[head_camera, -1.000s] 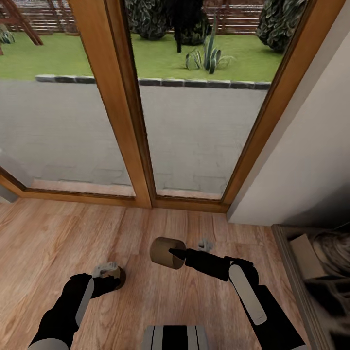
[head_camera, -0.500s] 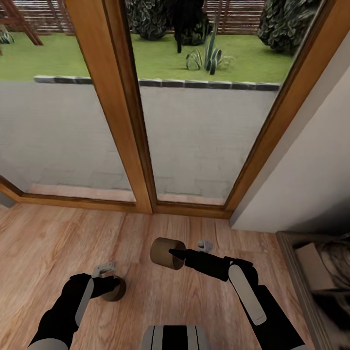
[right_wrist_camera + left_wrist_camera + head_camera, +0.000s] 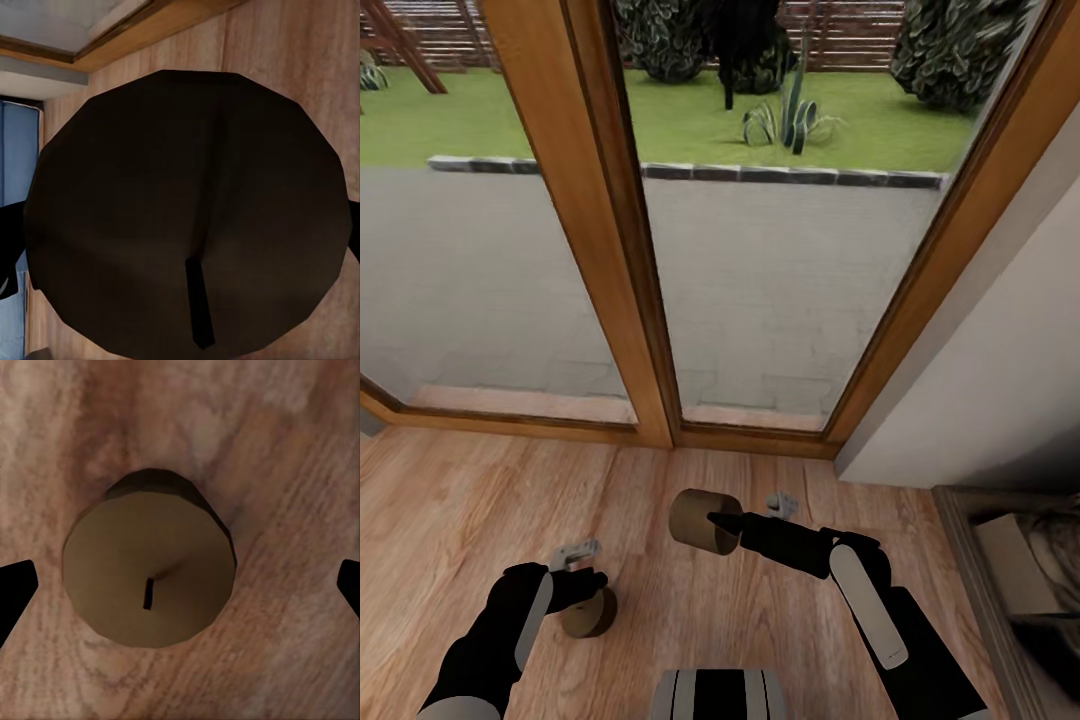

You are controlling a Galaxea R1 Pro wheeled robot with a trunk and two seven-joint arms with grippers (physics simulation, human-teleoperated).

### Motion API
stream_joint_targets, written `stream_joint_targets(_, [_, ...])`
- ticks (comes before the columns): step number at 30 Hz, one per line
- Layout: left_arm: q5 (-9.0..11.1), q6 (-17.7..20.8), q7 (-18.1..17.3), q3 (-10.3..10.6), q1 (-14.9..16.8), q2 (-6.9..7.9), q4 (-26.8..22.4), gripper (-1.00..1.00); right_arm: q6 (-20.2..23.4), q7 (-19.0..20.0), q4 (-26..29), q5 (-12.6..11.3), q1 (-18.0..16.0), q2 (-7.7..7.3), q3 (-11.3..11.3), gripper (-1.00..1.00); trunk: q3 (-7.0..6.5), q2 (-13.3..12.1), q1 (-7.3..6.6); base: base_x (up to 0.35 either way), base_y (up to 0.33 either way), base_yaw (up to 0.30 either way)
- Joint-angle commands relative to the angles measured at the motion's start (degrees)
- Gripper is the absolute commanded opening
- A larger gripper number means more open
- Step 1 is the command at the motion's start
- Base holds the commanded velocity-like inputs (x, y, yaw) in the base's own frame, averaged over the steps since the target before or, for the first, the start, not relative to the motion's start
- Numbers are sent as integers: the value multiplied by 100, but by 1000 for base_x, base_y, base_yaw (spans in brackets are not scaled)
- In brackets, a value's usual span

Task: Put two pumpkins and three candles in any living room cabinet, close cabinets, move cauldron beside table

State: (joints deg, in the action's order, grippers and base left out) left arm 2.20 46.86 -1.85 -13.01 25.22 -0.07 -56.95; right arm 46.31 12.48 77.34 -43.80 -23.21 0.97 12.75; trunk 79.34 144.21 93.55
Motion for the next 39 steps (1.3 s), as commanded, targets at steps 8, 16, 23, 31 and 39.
stream_joint_targets(8, [0, -4, 3, 0, 0, 6, 0, 100, 0, 0, -1, -6, 0, 6, 8, -100, 0, 0, 0, 3, 0, 0])
stream_joint_targets(16, [-23, -186, 66, -7, 0, 7, 0, 100, 0, 0, -6, -6, 0, 3, 8, -100, 89, 5, 10, 0, 0, 0])
stream_joint_targets(23, [-24, -208, 78, -9, 0, 9, 0, 100, 0, 2, -1, -3, 0, 3, 8, -100, 155, 9, 18, 0, 0, 0])
stream_joint_targets(31, [-35, -461, 79, -17, 0, 7, 0, 100, 0, 8, 0, 3, 0, 0, 8, -100, 332, 20, 39, 0, 0, 0])
stream_joint_targets(39, [-41, -481, 79, -18, 0, 7, 0, 100, 0, 9, 0, 3, 0, 4, 8, -100, 510, 31, 59, 0, 0, 0])
